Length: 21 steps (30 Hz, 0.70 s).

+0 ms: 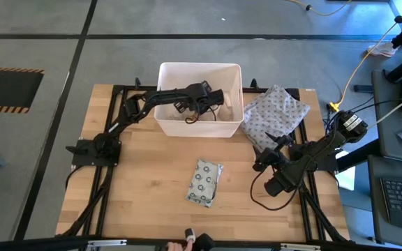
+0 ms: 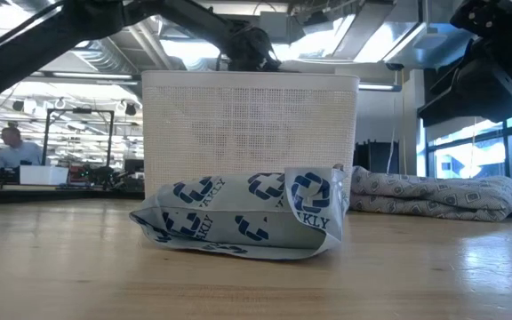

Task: Pick & place medical supplies in basket/bin

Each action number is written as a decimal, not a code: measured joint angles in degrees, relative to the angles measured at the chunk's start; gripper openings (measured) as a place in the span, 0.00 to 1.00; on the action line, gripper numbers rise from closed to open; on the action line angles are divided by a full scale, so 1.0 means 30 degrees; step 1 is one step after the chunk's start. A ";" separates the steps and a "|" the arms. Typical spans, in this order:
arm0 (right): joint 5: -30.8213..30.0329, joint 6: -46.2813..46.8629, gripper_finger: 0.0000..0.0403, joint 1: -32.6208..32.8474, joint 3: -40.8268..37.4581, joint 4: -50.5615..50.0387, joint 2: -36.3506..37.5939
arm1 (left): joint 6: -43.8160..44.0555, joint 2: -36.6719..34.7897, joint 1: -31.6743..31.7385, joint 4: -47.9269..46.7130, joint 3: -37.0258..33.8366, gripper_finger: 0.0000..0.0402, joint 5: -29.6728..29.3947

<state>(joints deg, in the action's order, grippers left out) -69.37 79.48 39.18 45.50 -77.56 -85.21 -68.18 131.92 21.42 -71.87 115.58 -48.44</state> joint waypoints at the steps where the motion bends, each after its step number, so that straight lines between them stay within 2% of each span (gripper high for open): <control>1: -0.0006 0.0000 0.92 0.0000 0.0007 0.0007 0.0000 | 0.0347 -0.0139 -0.0005 -0.0023 0.0106 0.56 -0.0130; 5: 0.0002 0.0000 0.92 0.0000 0.0007 0.0000 0.0000 | 0.1578 -0.1138 -0.0041 -0.0037 0.0979 0.56 0.0283; 9: 0.0002 0.0000 0.92 0.0000 0.0015 -0.0007 0.0000 | 0.2727 -0.2331 -0.0041 0.0031 0.1860 0.56 0.2107; 11: 0.0002 0.0000 0.92 0.0000 0.0015 -0.0007 0.0000 | 0.3174 -0.2976 -0.0044 0.0010 0.2171 0.56 0.2040; 13: 0.0002 0.0000 0.92 0.0000 0.0015 -0.0007 0.0000 | 0.4248 -0.3746 -0.0012 0.0069 0.2324 0.56 0.2098; 15: 0.0002 0.0000 0.92 0.0000 0.0015 -0.0004 0.0000 | 0.6284 -0.4709 0.0143 0.0151 0.2422 0.56 0.2992; 18: 0.0002 0.0000 0.92 0.0000 0.0015 0.0008 0.0000 | 1.0286 -0.6296 0.0509 0.0147 0.2430 0.56 0.6421; 21: 0.0002 0.0003 0.92 0.0000 0.0015 0.0499 0.0007 | 1.3922 -0.7816 0.1026 0.0280 0.2430 0.56 1.1677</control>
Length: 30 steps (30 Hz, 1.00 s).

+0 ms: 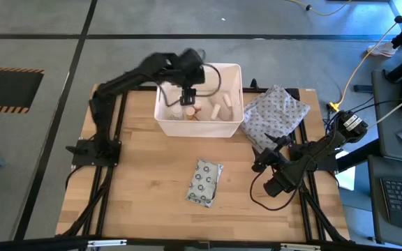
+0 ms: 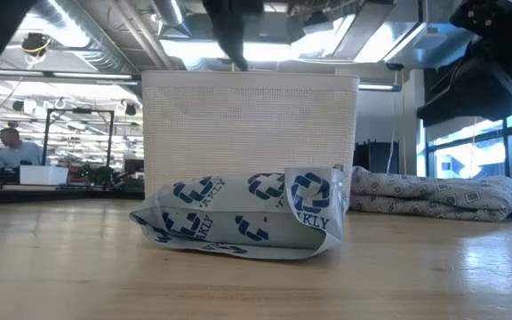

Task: Pick & place medical supplies in basket/bin

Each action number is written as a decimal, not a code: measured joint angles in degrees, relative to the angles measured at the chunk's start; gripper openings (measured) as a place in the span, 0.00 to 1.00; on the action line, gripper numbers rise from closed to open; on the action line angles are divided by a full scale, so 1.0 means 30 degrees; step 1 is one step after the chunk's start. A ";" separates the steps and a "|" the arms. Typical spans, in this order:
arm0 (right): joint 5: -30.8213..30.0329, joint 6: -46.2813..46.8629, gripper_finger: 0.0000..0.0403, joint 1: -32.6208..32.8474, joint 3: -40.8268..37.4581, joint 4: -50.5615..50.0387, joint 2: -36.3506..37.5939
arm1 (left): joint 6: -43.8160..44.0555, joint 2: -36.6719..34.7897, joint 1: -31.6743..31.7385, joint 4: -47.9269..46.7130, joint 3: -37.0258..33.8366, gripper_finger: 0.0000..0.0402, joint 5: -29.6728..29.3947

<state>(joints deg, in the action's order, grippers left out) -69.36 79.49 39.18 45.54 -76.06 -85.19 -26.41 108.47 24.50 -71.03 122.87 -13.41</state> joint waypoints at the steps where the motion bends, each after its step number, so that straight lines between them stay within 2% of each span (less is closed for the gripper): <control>1: 0.0005 -0.0001 0.92 0.0000 0.0005 0.0384 0.0000 | 0.1056 -0.0416 0.0209 0.0047 0.0000 0.56 0.1613; 4: 0.0306 0.0003 0.92 0.0000 0.0335 0.1919 0.0000 | 0.3669 -0.1443 0.0419 0.0075 0.0006 0.56 0.4594; 8: 0.2138 -0.0105 0.92 0.0000 0.1399 0.2782 0.0000 | 0.4190 -0.2884 -0.0224 0.1390 -0.1003 0.55 0.6768; 10: 0.3163 -0.0091 0.92 0.0000 0.1990 0.2831 0.0000 | 0.4446 -0.3612 -0.0852 0.2422 -0.1679 0.54 0.7457; 13: 0.4527 -0.0025 0.92 0.0000 0.2713 0.3438 0.0007 | 0.5352 -0.5100 -0.1679 0.3980 -0.3267 0.52 0.7455; 17: 0.5532 -0.0102 0.92 0.0055 0.2885 0.6342 0.0002 | 0.7020 -0.7722 -0.3132 0.6899 -0.7021 0.50 0.7313; 22: 0.6102 -0.0759 0.92 0.0320 0.2841 1.0216 0.0005 | 0.8424 -1.1508 -0.5619 1.1204 -1.3441 0.48 0.7154; 30: 0.7136 -0.0606 0.92 0.0654 0.2834 1.4749 -0.0027 | 1.0720 -1.6247 -1.0836 1.8866 -2.2027 0.47 0.6989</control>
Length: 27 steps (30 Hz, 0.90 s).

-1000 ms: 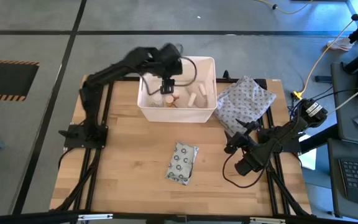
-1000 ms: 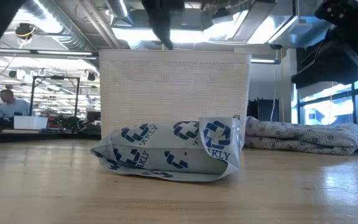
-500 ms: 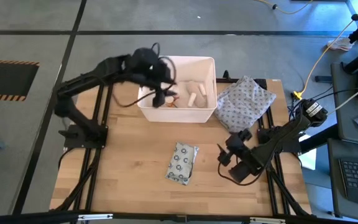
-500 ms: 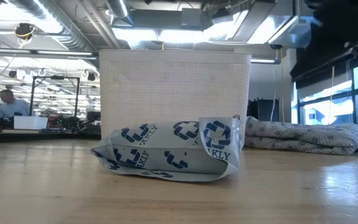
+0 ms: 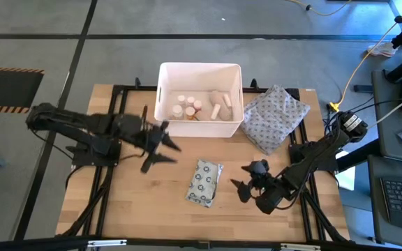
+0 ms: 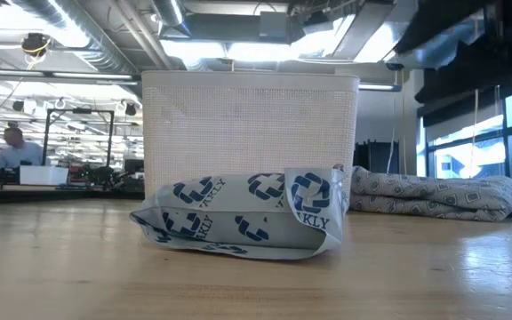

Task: Pick & place medical supplies in basket/bin

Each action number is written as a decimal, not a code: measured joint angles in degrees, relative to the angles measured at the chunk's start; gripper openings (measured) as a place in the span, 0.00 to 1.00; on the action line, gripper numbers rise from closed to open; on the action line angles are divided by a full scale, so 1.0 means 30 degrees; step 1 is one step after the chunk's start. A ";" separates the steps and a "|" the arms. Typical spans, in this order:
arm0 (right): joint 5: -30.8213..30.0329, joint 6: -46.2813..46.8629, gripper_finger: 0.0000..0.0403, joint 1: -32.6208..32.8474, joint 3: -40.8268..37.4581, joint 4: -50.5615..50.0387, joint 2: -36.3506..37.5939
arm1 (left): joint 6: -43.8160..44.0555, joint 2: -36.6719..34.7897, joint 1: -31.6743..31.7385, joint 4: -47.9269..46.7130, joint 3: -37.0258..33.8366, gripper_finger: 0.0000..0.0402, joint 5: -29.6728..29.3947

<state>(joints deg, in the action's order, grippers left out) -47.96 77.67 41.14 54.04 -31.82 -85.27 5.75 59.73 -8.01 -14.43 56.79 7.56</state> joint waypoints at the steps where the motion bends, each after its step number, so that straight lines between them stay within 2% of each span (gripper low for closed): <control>1: 0.0020 -0.0026 0.92 0.0022 0.0000 0.0696 -0.0051 | 0.0324 -0.0271 -0.0633 0.1135 -0.0990 0.47 -0.0215; 7: 0.0450 -0.0088 0.92 0.0132 -0.0008 0.3315 -0.0659 | 0.2607 -0.0569 -0.3870 0.6498 -0.5992 0.47 -0.3573; 13: 0.0900 0.0021 0.92 0.0140 -0.0029 0.5426 -0.1836 | 0.5380 0.0392 -0.6308 0.9719 -0.9340 0.47 -0.8661; 20: 0.0857 0.1061 0.92 0.0125 -0.0029 1.0409 -0.4134 | 0.8581 0.3475 -0.8401 1.1641 -1.0518 0.45 -1.2683; 24: 0.0856 0.2718 0.92 0.0081 -0.0029 1.1614 -0.5613 | 0.9254 0.6096 -0.8927 1.3562 -1.0517 0.43 -1.4501; 27: 0.0856 0.4402 0.92 -0.0075 -0.0029 1.1554 -0.6500 | 0.9791 0.7981 -0.8922 1.5181 -1.0511 0.42 -1.4934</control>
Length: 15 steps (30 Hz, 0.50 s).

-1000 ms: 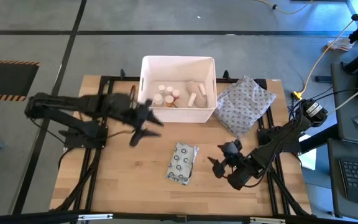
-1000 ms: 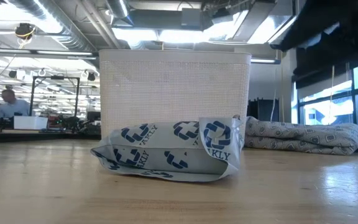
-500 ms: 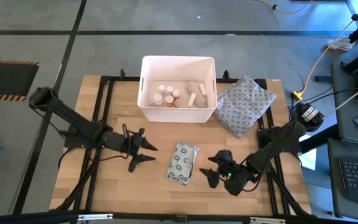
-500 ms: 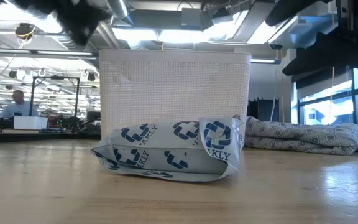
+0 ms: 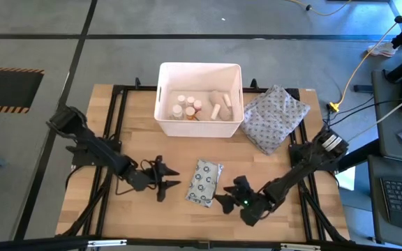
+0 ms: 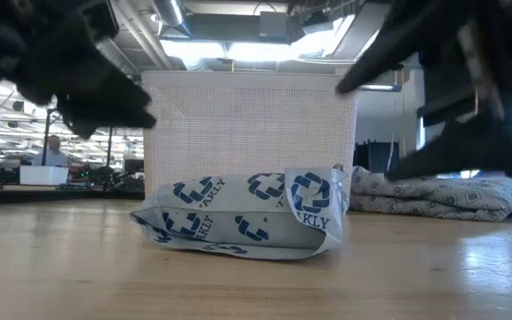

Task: Pick & place medical supplies in basket/bin

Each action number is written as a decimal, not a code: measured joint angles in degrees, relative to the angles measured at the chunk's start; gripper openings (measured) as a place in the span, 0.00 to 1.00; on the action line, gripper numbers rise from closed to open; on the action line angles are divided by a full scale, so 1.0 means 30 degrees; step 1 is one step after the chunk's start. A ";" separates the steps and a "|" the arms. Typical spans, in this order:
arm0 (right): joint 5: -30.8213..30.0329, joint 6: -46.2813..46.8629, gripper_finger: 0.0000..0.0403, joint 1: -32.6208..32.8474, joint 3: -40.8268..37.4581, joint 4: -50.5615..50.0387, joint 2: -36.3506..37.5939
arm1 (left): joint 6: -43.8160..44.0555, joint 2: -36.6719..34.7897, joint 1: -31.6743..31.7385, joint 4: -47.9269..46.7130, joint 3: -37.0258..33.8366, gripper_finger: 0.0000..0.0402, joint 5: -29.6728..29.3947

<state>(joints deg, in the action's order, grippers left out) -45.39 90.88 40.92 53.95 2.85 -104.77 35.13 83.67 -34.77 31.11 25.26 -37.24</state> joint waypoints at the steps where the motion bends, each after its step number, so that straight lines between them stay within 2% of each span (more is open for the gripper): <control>1: 0.0000 0.0502 0.92 -0.0091 0.0000 -0.0026 -0.0275 | 0.0293 0.0548 0.0036 0.0446 0.0000 0.41 -0.0147; 6: -0.0001 0.2229 0.92 -0.0719 0.0000 0.0068 -0.1259 | 0.1591 0.2997 0.0602 0.1616 0.0127 0.38 -0.0580; 11: 0.0135 0.2345 0.92 -0.1415 0.0000 0.0304 -0.1635 | 0.2392 0.4721 0.1343 0.1582 0.0684 0.36 -0.0514; 15: 0.0783 0.2357 0.92 -0.1880 0.0000 0.0700 -0.1764 | 0.2239 0.5549 0.1921 0.1610 0.1438 0.35 0.0287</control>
<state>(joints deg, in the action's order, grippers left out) -43.04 97.95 35.28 53.95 4.95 -110.06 41.84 100.32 -29.01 35.94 29.57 -36.38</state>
